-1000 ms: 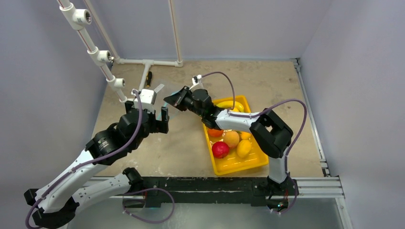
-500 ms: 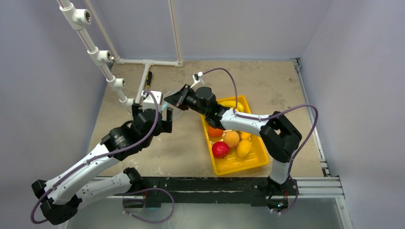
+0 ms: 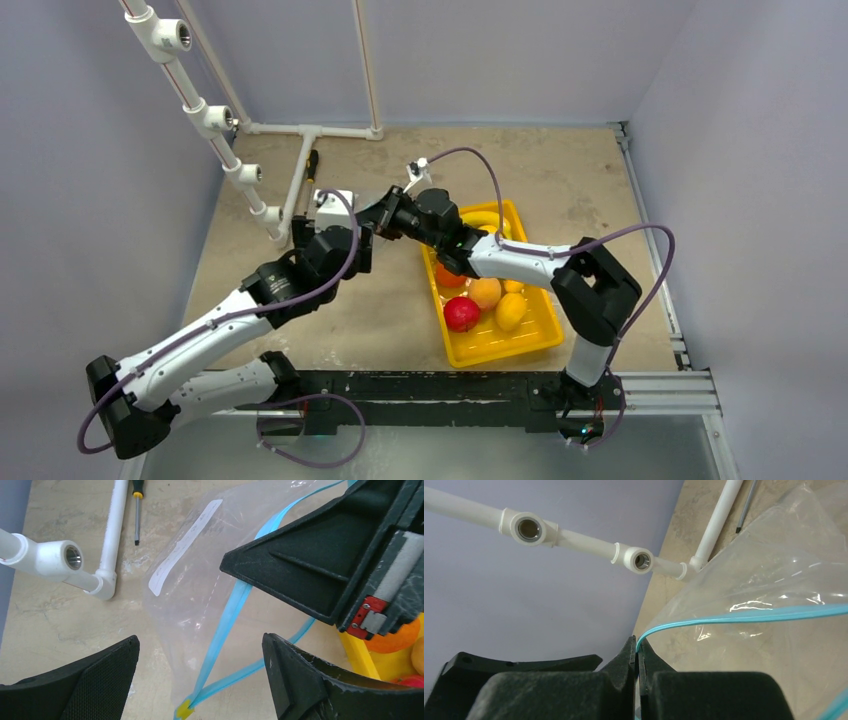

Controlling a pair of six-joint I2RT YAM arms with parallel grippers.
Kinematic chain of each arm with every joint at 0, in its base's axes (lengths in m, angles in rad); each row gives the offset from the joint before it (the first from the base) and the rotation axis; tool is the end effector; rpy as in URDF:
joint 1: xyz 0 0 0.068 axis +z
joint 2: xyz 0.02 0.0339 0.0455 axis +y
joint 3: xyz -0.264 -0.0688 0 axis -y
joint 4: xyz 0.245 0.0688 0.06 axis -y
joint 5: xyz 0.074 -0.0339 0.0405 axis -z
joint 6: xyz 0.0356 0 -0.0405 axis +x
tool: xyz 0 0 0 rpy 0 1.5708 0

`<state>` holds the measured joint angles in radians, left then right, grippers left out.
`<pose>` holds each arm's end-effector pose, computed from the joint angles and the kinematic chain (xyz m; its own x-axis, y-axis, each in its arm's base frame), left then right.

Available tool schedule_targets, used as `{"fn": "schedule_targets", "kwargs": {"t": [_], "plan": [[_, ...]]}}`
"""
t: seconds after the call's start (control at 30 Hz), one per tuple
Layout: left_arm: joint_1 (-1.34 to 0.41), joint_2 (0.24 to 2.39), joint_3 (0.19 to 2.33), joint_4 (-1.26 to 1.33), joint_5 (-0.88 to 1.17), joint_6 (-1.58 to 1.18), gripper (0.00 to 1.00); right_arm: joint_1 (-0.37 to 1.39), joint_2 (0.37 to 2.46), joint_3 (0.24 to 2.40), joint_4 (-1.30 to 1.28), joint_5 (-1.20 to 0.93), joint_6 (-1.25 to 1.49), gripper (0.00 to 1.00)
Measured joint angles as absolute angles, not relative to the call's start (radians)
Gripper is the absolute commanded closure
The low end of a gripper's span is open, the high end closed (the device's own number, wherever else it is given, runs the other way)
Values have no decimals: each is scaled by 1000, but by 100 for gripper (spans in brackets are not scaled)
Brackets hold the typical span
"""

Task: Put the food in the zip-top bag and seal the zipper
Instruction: Open the zipper of the food storage bag.

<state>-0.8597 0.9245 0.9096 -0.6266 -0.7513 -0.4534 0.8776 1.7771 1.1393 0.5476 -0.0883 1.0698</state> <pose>0.1405 -0.1258 0.3207 -0.4373 0.0171 -0.8992 0.0058 0.9999 0.0162 0.2632 0.3217 0.2644 -0.7489 0.4657 -0.4714 -0.3445 0.3340 0.8774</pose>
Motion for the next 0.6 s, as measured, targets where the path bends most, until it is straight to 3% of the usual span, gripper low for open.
{"fn": "schedule_targets", "kwargs": {"t": [0.37,0.6], "plan": [[-860,1020,876,-569,-765,-453,15,875,1708,1124,538,-112,1026,100],[-860,1061,877,-554,-779,-451,31,870,1690,1090,538,-135,1013,100]]}}
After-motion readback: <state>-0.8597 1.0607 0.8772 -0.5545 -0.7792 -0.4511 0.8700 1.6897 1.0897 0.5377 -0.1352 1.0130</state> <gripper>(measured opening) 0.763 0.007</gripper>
